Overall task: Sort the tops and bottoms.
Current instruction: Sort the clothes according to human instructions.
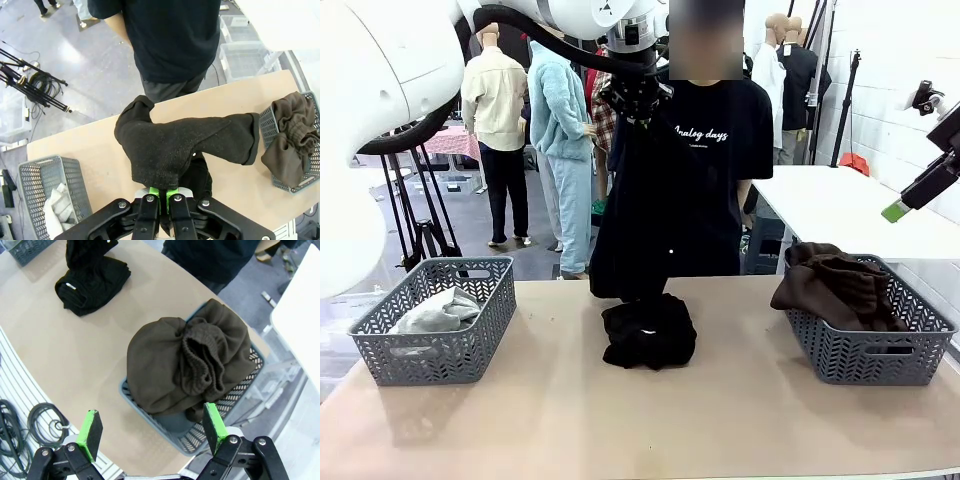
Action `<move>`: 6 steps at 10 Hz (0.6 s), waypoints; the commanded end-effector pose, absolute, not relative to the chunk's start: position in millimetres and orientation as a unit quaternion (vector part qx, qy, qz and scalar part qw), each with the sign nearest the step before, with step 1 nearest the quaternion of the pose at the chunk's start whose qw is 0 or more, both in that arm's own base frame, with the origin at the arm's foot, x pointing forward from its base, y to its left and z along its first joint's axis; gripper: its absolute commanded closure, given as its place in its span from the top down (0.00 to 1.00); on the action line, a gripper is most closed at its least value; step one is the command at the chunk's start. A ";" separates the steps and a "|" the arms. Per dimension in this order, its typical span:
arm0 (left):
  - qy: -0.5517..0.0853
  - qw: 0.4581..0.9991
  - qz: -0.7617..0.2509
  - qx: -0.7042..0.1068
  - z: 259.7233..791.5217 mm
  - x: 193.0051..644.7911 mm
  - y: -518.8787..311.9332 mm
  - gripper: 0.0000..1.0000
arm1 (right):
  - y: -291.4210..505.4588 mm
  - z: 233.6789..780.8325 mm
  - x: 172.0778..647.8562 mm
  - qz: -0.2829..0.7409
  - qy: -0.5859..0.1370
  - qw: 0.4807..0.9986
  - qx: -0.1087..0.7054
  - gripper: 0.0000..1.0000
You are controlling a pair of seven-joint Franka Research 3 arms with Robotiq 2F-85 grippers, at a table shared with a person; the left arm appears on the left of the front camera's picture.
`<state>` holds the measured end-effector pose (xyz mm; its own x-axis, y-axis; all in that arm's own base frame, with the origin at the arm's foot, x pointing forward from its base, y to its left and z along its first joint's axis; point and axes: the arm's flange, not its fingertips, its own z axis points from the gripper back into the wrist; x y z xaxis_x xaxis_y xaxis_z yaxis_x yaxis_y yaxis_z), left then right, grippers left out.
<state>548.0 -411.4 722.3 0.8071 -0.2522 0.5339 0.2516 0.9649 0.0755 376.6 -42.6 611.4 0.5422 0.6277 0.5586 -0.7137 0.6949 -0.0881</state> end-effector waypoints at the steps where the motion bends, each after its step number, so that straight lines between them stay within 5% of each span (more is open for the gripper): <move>1: -0.286 0.949 -0.131 0.004 728.3 545.0 -408.6 0.00 | -41.9 612.4 378.3 0.382 -0.285 0.876 0.081 1.00; 6: -0.286 0.949 -0.131 0.004 728.3 545.0 -408.6 0.00 | -41.9 612.4 378.3 0.382 -0.285 0.876 0.081 1.00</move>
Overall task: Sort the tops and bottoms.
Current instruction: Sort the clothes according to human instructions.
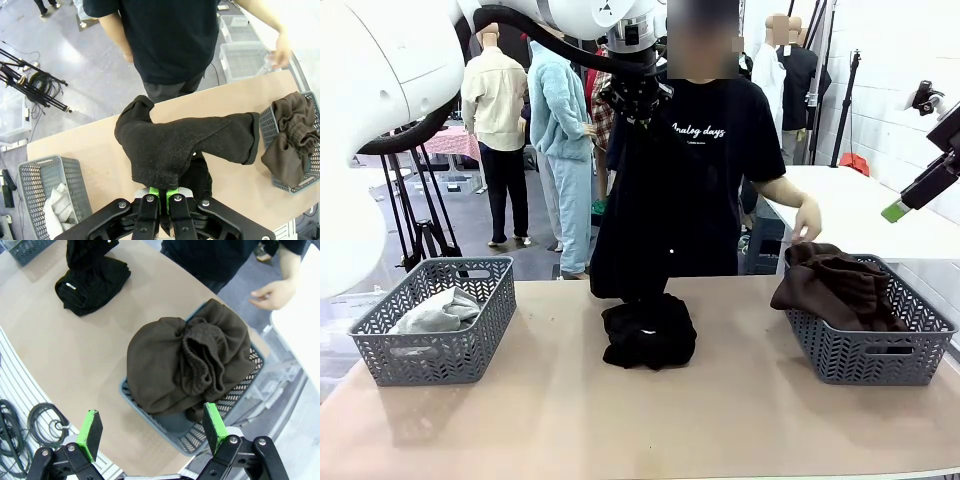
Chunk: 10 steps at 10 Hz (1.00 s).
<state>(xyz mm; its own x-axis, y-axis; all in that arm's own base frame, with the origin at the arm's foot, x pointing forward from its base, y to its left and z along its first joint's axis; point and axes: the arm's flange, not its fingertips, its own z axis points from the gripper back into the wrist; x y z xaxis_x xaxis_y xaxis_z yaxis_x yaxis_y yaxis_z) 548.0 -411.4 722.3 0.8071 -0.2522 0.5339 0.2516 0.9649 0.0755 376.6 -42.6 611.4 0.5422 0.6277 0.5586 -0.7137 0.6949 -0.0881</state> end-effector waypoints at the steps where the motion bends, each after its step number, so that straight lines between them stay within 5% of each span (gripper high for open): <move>1: -0.286 0.949 -0.131 0.004 728.3 545.0 -408.6 0.00 | -41.9 612.4 378.3 0.382 -0.285 0.876 0.081 1.00; 10: -0.286 0.949 -0.131 0.004 728.3 545.0 -408.6 0.00 | -41.9 612.4 378.3 0.382 -0.285 0.876 0.081 1.00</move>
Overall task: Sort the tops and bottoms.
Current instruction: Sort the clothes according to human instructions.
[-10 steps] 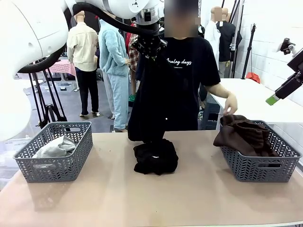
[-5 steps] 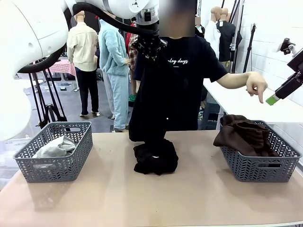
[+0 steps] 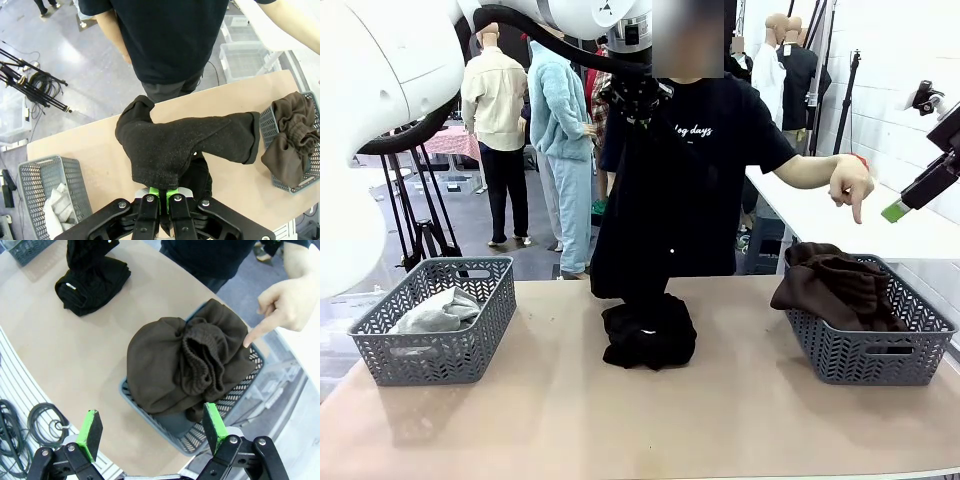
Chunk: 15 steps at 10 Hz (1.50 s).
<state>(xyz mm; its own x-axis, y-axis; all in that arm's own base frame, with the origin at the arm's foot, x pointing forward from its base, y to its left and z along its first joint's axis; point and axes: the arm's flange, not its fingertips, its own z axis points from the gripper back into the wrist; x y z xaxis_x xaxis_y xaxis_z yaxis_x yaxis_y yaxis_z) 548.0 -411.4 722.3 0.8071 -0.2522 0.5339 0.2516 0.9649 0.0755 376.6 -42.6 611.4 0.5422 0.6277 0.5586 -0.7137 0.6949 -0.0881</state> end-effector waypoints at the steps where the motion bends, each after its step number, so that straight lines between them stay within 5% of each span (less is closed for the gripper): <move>1: -0.286 0.949 -0.131 0.004 728.3 545.0 -408.6 0.00 | -41.9 612.4 378.3 0.382 -0.285 0.876 0.081 1.00; 9: -0.280 0.952 -0.115 -0.042 728.0 556.8 -423.6 0.00 | -81.4 659.7 281.8 0.283 -0.383 0.879 0.027 1.00; 15: -0.378 0.890 -0.111 -0.228 864.7 577.3 -524.7 0.00 | -89.5 666.9 278.0 0.284 -0.381 0.879 0.027 1.00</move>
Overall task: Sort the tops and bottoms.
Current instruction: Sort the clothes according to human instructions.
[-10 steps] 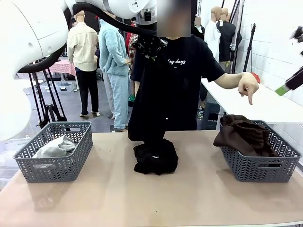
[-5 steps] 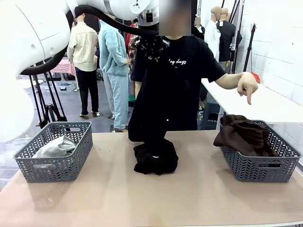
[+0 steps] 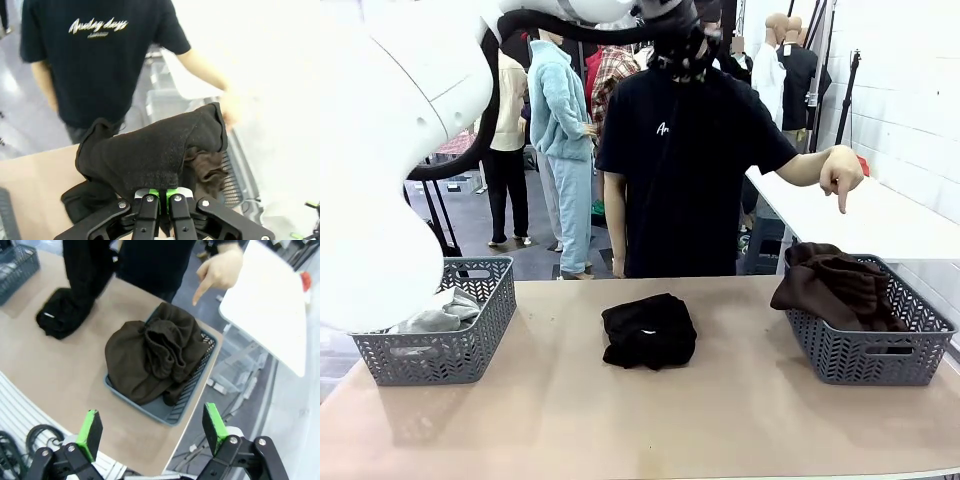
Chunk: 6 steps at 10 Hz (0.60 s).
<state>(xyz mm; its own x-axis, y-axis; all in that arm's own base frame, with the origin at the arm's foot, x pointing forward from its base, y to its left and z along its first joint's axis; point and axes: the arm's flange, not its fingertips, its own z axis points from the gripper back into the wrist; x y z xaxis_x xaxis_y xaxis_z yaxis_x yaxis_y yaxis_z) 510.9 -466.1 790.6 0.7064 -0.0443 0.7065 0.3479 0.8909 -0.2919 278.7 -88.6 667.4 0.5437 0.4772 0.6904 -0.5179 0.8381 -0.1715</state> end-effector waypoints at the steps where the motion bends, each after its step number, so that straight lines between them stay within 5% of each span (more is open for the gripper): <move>1: -0.366 0.887 -0.122 -0.253 880.5 578.6 -538.7 0.00 | -89.5 666.9 278.0 0.284 -0.381 0.879 0.027 1.00; 3: -0.310 0.925 -0.106 -0.193 870.4 574.4 -521.3 0.00 | -89.5 666.9 278.0 0.284 -0.381 0.879 0.027 1.00; 4: -0.366 0.889 -0.117 -0.249 801.5 498.9 -474.3 0.00 | -89.5 666.9 278.0 0.284 -0.381 0.879 0.027 1.00; 6: -0.366 0.889 -0.117 -0.249 801.5 498.9 -474.3 0.00 | -89.5 666.9 278.0 0.284 -0.381 0.879 0.027 1.00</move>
<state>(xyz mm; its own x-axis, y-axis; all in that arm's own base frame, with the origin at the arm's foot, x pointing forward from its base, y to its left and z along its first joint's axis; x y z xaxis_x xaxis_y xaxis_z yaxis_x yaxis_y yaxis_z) 501.5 -474.7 793.0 0.7259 -0.0405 0.6866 0.3750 0.8601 -0.3457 278.6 -89.4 667.3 0.5382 0.4843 0.6898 -0.5244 0.8331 -0.1758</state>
